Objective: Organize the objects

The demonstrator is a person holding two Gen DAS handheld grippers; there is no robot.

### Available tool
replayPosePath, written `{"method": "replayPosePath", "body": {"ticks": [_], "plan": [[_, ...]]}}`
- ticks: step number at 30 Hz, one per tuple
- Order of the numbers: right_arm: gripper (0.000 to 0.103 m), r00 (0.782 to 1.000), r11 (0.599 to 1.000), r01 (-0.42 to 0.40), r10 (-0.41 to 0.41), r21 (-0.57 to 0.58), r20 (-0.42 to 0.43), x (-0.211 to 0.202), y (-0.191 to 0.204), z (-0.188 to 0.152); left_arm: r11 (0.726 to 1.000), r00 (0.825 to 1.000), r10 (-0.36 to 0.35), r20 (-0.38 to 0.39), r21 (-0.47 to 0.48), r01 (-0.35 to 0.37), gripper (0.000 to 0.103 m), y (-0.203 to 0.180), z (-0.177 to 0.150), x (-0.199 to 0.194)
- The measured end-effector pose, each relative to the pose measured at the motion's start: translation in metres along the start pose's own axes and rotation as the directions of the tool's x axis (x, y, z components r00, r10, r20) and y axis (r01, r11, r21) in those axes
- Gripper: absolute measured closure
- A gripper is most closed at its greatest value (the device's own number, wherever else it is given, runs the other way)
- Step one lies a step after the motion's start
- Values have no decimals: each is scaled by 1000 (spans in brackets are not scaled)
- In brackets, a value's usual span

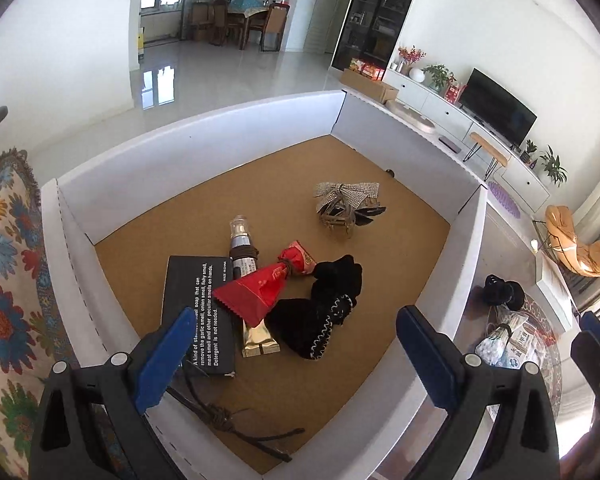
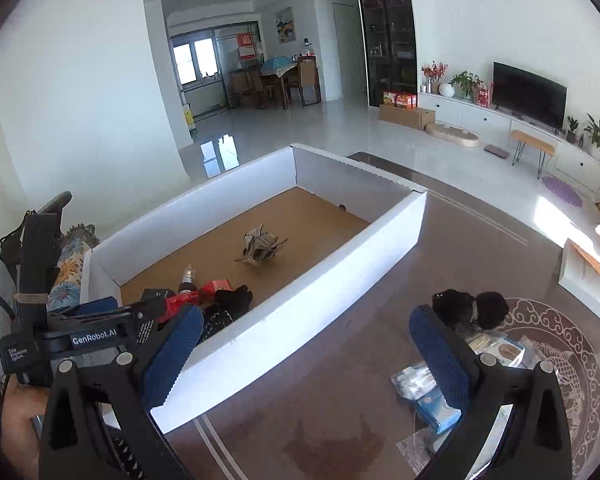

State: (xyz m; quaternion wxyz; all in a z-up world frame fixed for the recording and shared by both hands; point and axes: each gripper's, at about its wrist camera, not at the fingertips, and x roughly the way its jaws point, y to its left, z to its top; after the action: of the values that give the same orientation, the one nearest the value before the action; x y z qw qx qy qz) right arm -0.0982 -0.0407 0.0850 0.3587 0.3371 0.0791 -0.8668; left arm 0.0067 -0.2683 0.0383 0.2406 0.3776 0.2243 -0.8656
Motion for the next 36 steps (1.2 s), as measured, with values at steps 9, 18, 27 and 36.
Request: {"method": "replayPosePath", "body": {"ticks": [9,18,27,36], "plan": [[0,959,951,280,-269,130,-94,-73,-126,-140,976,977,-184,109,137,168,1,-76,-42,-60],[0,877,843,478,-440,247,-195,-136,-194,-240,858,914,-405,24,355,371,1,-169,-113,-102],[0,859,806,509,-454,304,-236,-148,-205,-274,765,931,-334,-146,536,358,1,-229,-197,-62],[0,861,804,503,-434,317,-265,-141,-207,-279,750,952,-258,-163,587,303,1,-233,-223,-29]]}}
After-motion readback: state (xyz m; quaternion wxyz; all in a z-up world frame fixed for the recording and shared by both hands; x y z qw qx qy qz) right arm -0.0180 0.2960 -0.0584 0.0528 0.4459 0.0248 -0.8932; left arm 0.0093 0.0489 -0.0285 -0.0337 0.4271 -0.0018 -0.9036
